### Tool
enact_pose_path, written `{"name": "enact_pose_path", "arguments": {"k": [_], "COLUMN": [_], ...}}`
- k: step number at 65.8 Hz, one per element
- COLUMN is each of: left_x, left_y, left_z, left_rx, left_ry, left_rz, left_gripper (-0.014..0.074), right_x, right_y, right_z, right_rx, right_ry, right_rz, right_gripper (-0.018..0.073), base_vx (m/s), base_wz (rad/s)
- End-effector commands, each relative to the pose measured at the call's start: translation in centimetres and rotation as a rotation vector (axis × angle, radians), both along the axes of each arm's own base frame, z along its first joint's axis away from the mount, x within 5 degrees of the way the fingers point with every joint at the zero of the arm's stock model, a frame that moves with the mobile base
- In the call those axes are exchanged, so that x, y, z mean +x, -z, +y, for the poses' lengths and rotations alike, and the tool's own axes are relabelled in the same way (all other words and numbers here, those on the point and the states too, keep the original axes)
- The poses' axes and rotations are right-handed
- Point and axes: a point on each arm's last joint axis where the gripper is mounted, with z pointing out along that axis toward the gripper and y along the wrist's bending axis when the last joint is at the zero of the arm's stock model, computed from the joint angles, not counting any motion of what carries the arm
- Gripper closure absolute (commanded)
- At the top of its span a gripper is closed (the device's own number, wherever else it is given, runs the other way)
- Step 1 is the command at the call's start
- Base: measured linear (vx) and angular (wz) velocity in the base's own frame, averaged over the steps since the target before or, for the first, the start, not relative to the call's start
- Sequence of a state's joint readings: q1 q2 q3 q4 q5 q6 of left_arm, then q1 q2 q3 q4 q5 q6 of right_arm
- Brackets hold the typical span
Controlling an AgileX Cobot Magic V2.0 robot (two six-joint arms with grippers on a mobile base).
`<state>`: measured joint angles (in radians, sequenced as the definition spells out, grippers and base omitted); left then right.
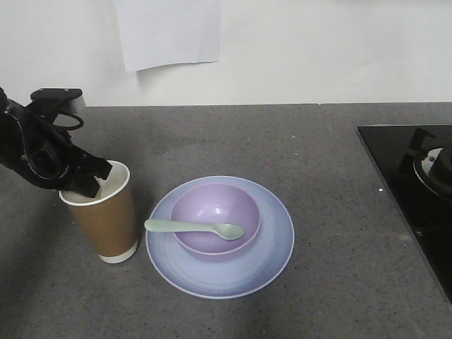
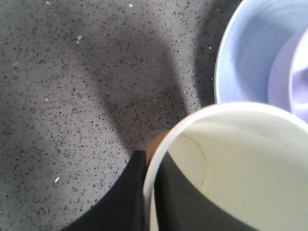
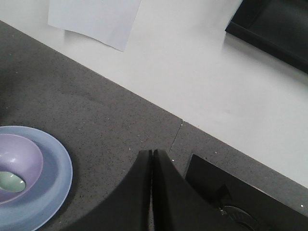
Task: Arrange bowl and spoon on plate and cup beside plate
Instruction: 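Grasp the paper cup rim with the left gripper and slide it toward the plate, then release the cup beside the plate and raise the left gripper away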
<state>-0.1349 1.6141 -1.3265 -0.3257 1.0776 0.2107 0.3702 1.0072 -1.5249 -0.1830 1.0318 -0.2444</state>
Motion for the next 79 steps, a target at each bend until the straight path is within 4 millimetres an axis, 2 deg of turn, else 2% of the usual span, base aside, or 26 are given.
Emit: {"name": "enact_pose_path", "arguments": {"k": [1,24,39,42,43,67,79], "left_x": [-0.4,-0.7,-0.9,-0.9,-1.2,-2.7,-4.0], "left_y": [-1.8,-1.7,-1.7,-2.0,-2.7,-5.3,-7.2], "left_z": [-0.4,-0.4,-0.4,-0.4,-0.3,0.1,0.5], "left_rx": [-0.036,-0.028,-0.031,-0.033,-0.037,-0.044,-0.026], "left_ry": [-0.005,0.022,0.019,0.015,0.009,0.004,0.004], "left_rz": [-0.074,-0.047,-0.033,-0.047,-0.083,-0.182,-0.263], "left_gripper": [0.0603,0.0594,0.0542,0.0531,0.0492,0.034,0.0321], "right_x": [-0.2,-0.2,-0.2,-0.2,-0.2,-0.2,-0.2], "right_y": [-1.2,-1.2,-1.2,-1.2,-1.2,-1.2,-1.2], "right_z": [-0.3,-0.3,-0.3,-0.3,-0.2,-0.2,-0.2], "right_rx": [0.014,0.013,0.013,0.014,0.014,0.015,0.016], "right_ry": [0.006,0.006,0.006,0.006,0.006,0.006,0.005], "right_rz": [-0.083,-0.083,-0.083,-0.083,-0.085,-0.083,-0.087], "right_gripper": [0.0564,0.0564,0.0564,0.0564,0.0564,0.0564,0.0564], "base_vx": [0.0,0.0,0.0,0.0,0.0,0.0,0.0], "base_wz": [0.0,0.0,0.0,0.0,0.0,0.0,0.0]}}
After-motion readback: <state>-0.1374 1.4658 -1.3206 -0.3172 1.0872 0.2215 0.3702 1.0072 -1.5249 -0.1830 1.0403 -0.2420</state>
